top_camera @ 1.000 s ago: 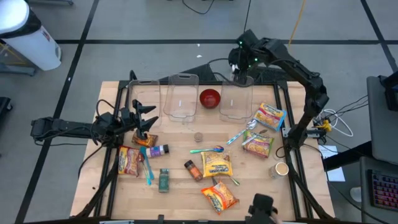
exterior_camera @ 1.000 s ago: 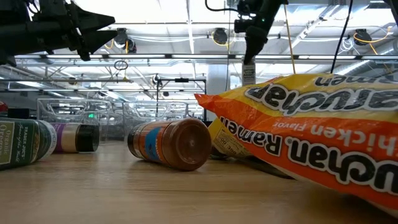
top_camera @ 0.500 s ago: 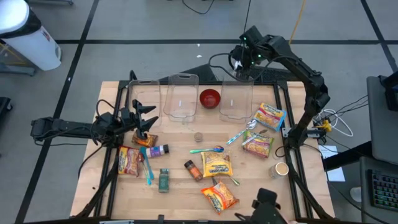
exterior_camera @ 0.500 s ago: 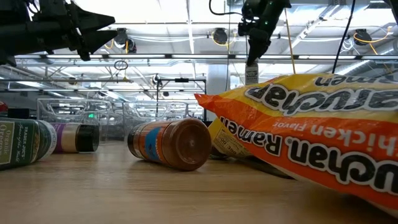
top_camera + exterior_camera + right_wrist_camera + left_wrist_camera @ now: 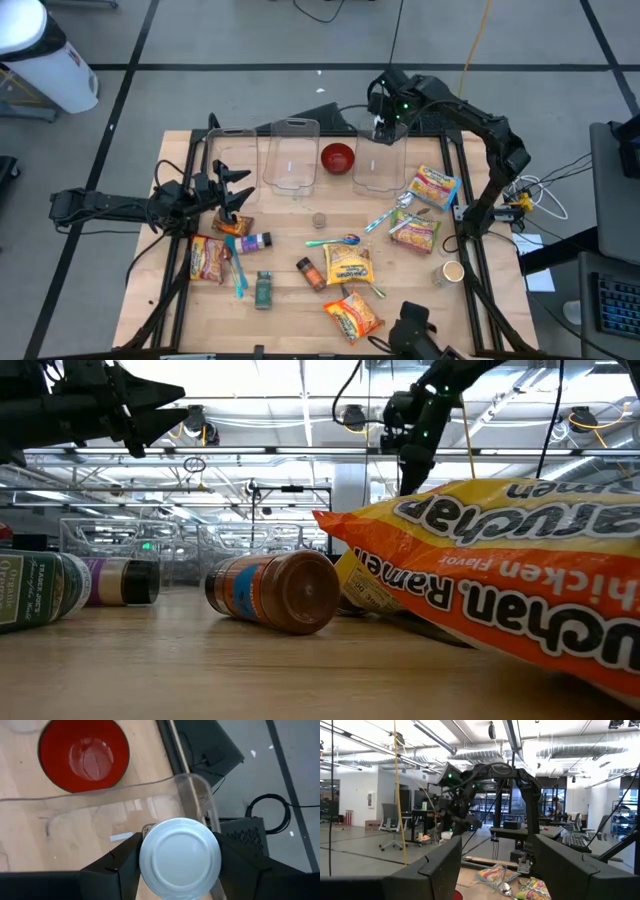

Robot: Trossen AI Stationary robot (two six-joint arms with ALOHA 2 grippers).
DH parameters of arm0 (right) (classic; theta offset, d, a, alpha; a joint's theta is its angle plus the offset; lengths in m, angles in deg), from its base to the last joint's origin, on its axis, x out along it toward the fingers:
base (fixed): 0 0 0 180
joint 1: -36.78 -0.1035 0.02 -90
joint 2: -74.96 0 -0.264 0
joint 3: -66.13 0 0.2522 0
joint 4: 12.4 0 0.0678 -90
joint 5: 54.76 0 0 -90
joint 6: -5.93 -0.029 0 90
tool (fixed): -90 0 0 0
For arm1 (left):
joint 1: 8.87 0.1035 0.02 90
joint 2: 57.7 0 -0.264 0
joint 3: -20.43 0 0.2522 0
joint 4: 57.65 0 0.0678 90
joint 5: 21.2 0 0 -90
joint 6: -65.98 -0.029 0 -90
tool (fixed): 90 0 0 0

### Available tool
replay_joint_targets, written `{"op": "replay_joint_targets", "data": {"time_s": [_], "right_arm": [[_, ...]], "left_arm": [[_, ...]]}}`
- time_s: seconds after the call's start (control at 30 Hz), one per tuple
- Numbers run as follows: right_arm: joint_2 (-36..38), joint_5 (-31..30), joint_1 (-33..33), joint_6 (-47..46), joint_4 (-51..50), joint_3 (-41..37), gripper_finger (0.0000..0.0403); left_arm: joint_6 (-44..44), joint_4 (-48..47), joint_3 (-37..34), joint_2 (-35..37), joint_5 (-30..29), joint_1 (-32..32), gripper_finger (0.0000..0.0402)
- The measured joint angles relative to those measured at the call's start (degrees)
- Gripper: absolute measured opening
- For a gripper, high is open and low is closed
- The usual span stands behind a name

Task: Pick & Place Food Item
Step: Put the white seasoning bottle into the right transparent bin

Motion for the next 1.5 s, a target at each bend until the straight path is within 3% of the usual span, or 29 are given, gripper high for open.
{"op": "replay_joint_targets", "data": {"time_s": [0.17, 0.67, 1.07, 1.5], "right_arm": [[-0.02, 4.45, 0.0, -0.09, 6.29, -4.68, 0.0199], [-0.02, 5.49, -0.02, 0.13, 18.16, -11.61, 0.0199], [-0.07, 5.49, 0.13, 0.39, 20.45, -12.31, 0.0199], [-5.01, 5.21, 0.44, 1.42, 22.68, -12.31, 0.0199]], "left_arm": [[-0.02, -0.01, 0.02, 0.02, -0.14, -0.01, 0.0253], [-0.33, -0.03, 0.0, -0.01, -1.44, 0.01, 0.0253], [-0.63, -0.03, 0.0, -0.01, -1.44, -0.01, 0.0253], [-0.84, -0.03, 0.0, -0.01, -1.44, -0.01, 0.0253]]}}
